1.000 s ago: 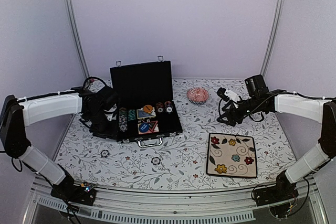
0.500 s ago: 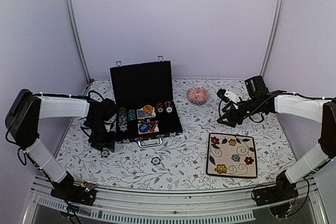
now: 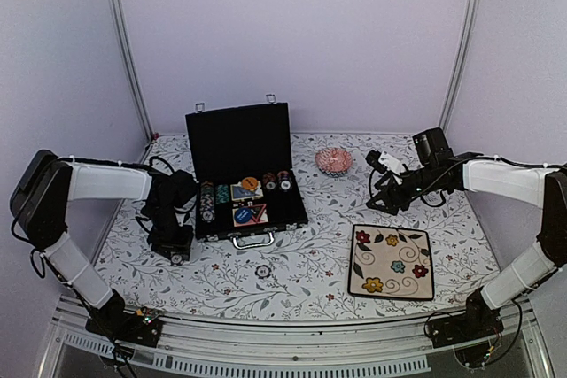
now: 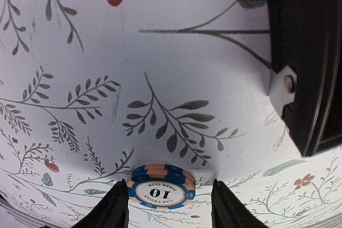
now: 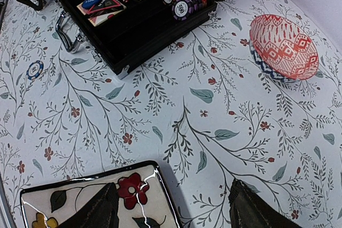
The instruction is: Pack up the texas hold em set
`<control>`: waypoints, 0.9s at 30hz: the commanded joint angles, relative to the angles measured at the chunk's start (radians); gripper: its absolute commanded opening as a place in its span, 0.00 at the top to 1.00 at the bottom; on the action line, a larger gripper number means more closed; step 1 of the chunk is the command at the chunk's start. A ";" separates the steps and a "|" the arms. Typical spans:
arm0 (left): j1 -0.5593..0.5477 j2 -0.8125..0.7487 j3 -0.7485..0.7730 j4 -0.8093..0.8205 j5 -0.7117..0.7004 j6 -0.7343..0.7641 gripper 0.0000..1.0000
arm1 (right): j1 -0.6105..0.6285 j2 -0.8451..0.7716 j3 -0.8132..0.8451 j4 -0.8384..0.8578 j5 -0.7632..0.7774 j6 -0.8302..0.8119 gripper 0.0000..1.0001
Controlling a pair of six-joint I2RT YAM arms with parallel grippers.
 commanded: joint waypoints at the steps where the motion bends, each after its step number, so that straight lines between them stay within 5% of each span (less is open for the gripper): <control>1: 0.013 0.019 -0.018 -0.004 0.010 -0.001 0.48 | -0.004 0.009 -0.007 0.010 -0.023 -0.009 0.29; 8: -0.021 0.021 -0.011 0.009 0.056 0.009 0.57 | -0.003 0.019 -0.004 0.004 -0.026 -0.011 0.29; 27: -0.476 0.268 0.284 -0.043 0.154 0.083 0.64 | -0.003 0.044 0.006 -0.011 -0.038 -0.015 0.29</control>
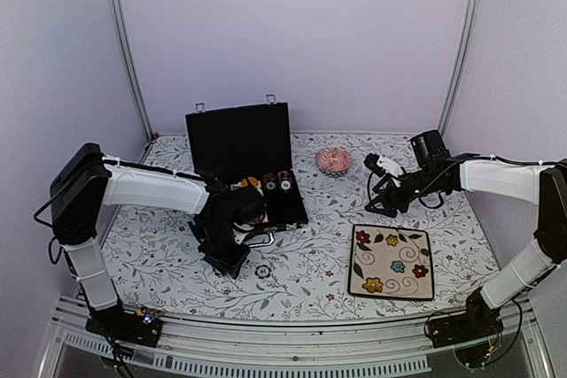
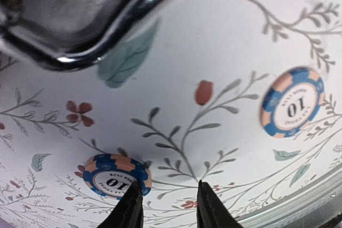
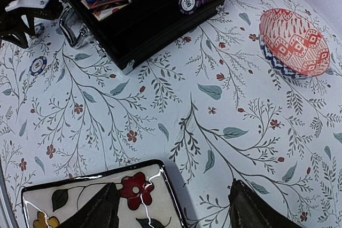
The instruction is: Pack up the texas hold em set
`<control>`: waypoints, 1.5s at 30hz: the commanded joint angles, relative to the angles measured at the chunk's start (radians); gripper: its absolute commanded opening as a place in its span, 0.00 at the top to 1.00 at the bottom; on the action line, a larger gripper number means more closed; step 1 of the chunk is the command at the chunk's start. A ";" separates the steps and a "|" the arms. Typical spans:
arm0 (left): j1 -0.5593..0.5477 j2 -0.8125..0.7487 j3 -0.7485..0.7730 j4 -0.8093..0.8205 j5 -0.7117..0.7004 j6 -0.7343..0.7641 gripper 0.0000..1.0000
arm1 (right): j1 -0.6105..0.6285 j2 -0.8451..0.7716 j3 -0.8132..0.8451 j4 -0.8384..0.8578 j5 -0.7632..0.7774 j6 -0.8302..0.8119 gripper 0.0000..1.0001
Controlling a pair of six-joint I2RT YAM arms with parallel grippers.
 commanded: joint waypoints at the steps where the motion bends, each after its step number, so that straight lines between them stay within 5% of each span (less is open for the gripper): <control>1: -0.054 0.062 0.037 -0.006 0.055 0.056 0.64 | -0.004 0.016 0.005 -0.008 -0.018 -0.009 0.29; 13: -0.065 0.044 0.212 -0.096 0.051 0.116 0.62 | -0.003 0.015 0.009 -0.013 -0.022 -0.010 0.29; 24: -0.089 0.168 0.322 -0.067 0.031 0.237 0.49 | -0.003 0.009 0.008 -0.018 -0.021 -0.011 0.29; 45: -0.108 0.230 0.280 -0.007 0.089 0.297 0.48 | -0.003 0.026 0.009 -0.024 -0.026 -0.017 0.29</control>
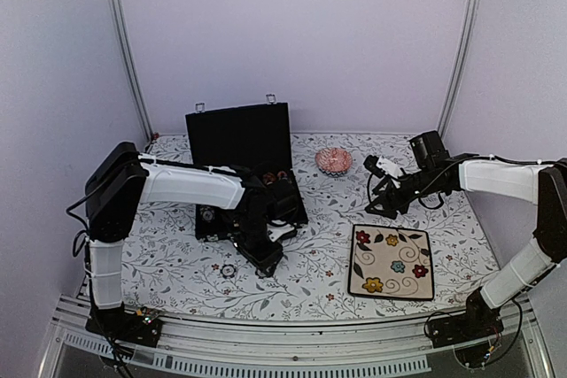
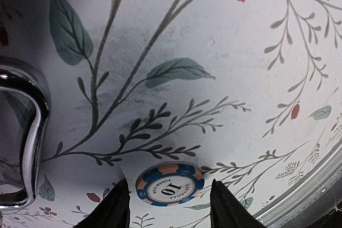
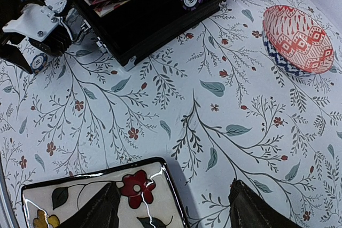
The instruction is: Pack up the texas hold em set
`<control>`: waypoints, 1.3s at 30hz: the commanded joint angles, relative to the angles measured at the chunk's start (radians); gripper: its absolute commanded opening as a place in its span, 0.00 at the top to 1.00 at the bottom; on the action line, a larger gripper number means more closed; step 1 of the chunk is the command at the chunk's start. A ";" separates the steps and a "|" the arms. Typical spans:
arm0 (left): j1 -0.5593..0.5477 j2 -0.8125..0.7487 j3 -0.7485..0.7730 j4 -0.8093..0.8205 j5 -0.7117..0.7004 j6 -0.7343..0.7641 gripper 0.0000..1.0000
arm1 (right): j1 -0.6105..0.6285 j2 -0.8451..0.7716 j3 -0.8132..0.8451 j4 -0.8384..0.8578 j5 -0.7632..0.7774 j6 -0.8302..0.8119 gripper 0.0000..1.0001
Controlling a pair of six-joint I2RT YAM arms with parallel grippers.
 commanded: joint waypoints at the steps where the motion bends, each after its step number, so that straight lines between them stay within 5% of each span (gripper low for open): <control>1: -0.030 0.003 -0.032 0.010 0.005 0.031 0.48 | -0.003 0.018 0.010 -0.015 -0.023 -0.009 0.29; 22: -0.123 0.075 -0.075 -0.003 -0.157 -0.021 0.50 | -0.004 0.021 0.015 -0.024 -0.033 -0.011 0.28; 39: -0.122 0.037 -0.069 -0.034 -0.233 -0.035 0.62 | -0.004 0.016 0.016 -0.029 -0.037 -0.011 0.28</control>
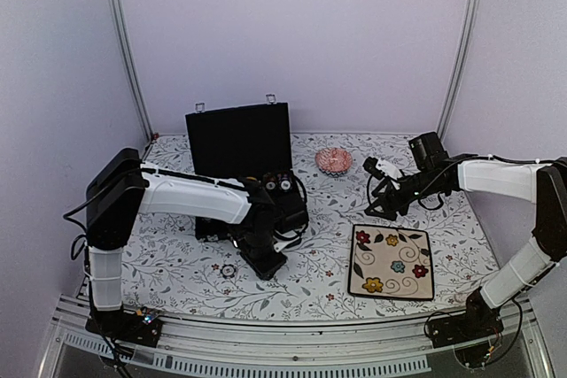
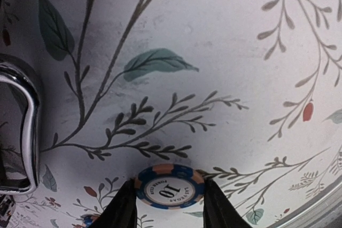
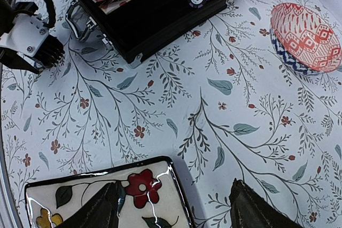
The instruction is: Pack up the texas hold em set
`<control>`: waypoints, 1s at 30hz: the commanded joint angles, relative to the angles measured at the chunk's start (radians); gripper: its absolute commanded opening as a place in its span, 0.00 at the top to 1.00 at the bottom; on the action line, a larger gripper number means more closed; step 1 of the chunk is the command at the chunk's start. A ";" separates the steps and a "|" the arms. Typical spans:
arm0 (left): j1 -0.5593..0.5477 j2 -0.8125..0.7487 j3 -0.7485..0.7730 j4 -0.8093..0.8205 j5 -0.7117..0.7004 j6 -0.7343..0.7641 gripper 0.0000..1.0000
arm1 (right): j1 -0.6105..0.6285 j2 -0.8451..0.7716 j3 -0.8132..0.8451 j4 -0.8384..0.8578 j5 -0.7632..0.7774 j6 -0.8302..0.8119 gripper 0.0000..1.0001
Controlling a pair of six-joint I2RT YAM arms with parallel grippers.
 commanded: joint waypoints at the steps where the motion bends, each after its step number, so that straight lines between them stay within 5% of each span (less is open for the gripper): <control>1: -0.019 0.029 -0.042 -0.054 -0.058 -0.015 0.62 | -0.004 0.004 0.016 -0.016 -0.016 -0.004 0.28; 16: 0.182 -0.235 -0.039 -0.153 -0.210 -0.029 0.62 | -0.004 0.015 0.019 -0.020 -0.020 -0.003 0.28; 25: 0.428 -0.251 -0.052 -0.051 -0.288 -0.018 0.62 | -0.003 0.015 0.020 -0.020 -0.016 0.001 0.28; 30: 0.470 -0.210 -0.055 0.010 -0.286 0.003 0.62 | -0.004 0.015 0.020 -0.021 -0.015 0.004 0.28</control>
